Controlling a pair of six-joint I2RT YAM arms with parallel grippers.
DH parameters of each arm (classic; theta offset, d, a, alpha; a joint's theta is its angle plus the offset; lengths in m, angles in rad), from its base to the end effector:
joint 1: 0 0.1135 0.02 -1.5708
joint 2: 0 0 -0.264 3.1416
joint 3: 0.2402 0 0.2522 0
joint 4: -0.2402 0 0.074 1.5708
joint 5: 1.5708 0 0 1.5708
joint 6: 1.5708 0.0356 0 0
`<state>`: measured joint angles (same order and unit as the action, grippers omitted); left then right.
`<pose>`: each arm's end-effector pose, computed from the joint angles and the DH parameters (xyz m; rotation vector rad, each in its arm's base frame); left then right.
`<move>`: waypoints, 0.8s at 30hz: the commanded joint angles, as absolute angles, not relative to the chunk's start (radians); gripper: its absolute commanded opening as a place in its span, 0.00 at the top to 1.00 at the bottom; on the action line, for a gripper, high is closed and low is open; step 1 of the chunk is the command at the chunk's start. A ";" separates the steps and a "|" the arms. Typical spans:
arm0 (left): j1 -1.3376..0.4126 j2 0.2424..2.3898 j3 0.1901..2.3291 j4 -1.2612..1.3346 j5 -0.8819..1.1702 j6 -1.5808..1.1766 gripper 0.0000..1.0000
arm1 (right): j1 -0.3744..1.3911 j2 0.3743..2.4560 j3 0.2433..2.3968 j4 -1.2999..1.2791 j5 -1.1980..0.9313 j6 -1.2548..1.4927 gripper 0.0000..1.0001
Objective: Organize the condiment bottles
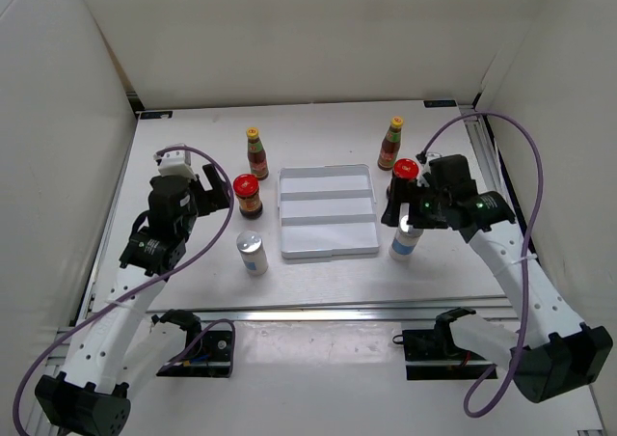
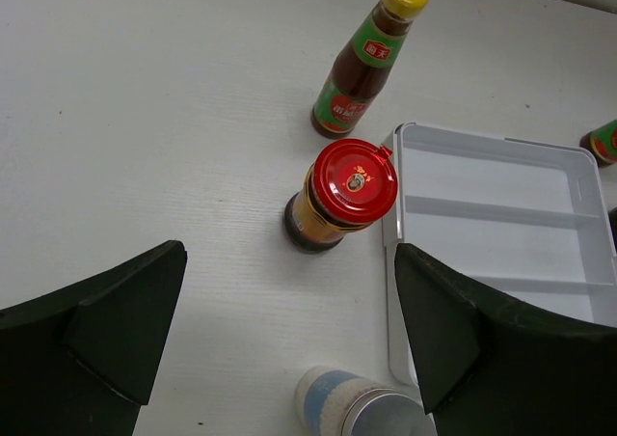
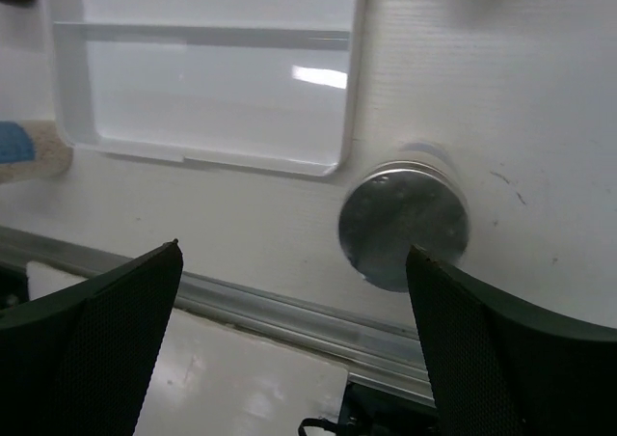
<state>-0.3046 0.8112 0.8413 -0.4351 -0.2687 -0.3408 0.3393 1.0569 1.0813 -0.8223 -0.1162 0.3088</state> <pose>0.1753 -0.0452 0.3296 -0.2097 1.9526 -0.1582 0.1967 0.0738 0.3311 -0.0937 2.4062 0.4446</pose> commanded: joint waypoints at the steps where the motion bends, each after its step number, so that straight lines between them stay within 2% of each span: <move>1: -0.310 0.808 0.836 -0.405 -0.239 -0.347 0.00 | 0.351 1.058 1.052 -0.851 0.064 0.353 0.00; 17: -0.310 0.808 0.827 -0.405 -0.288 -0.337 0.00 | 0.351 1.192 0.956 -0.793 0.112 0.420 0.00; 20: -0.310 0.808 0.827 -0.405 -0.298 -0.337 0.00 | 0.351 1.201 0.956 -0.793 0.124 0.420 0.17; 22: -0.310 0.808 0.827 -0.405 -0.298 -0.337 0.00 | 0.351 1.192 0.965 -0.793 0.136 0.430 0.35; 23: -0.310 0.808 0.827 -0.405 -0.298 -0.337 0.00 | 0.351 1.181 0.965 -0.793 0.146 0.430 0.39; 24: -0.310 0.808 0.827 -0.405 -0.298 -0.337 0.00 | 0.351 1.181 0.979 -0.793 0.161 0.430 0.48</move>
